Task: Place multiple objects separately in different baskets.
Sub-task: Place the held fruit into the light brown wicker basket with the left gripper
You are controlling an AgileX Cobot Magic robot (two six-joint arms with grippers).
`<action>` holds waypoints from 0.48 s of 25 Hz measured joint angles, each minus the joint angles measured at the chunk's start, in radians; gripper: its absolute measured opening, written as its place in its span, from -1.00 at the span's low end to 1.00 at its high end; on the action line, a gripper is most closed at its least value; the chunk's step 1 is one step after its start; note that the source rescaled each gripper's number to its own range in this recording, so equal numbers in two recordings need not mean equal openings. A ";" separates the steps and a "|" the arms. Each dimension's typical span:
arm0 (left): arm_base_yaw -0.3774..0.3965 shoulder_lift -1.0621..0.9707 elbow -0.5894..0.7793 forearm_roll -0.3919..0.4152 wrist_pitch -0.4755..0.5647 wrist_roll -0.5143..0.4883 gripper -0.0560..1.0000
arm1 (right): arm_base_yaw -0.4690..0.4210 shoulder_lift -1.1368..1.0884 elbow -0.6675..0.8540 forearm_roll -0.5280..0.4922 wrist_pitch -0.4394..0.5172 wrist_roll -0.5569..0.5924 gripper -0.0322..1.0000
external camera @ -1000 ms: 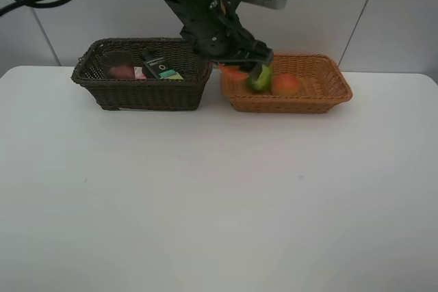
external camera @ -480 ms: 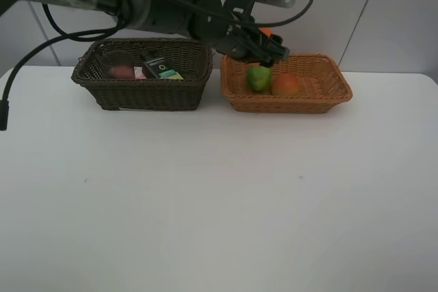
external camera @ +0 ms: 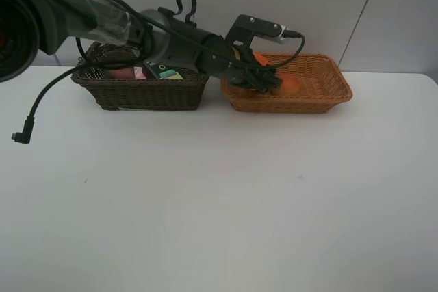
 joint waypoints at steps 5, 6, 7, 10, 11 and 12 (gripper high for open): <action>0.010 0.005 0.000 0.000 -0.003 0.004 0.83 | 0.000 0.000 0.000 0.000 0.000 0.000 0.47; 0.012 0.005 0.000 0.000 -0.004 0.004 0.83 | 0.000 0.000 0.000 0.000 0.000 0.000 0.47; 0.012 0.005 0.000 0.000 -0.004 0.004 0.83 | 0.000 0.000 0.000 0.000 0.000 0.000 0.47; 0.012 0.006 0.000 0.000 -0.004 0.004 0.83 | 0.000 0.000 0.000 0.000 0.000 0.000 0.47; 0.013 0.006 0.000 0.000 -0.004 0.004 0.83 | 0.000 0.000 0.000 0.000 0.000 0.000 0.47; 0.013 0.006 0.000 0.000 -0.004 0.004 0.85 | 0.000 0.000 0.000 0.000 0.000 0.000 0.47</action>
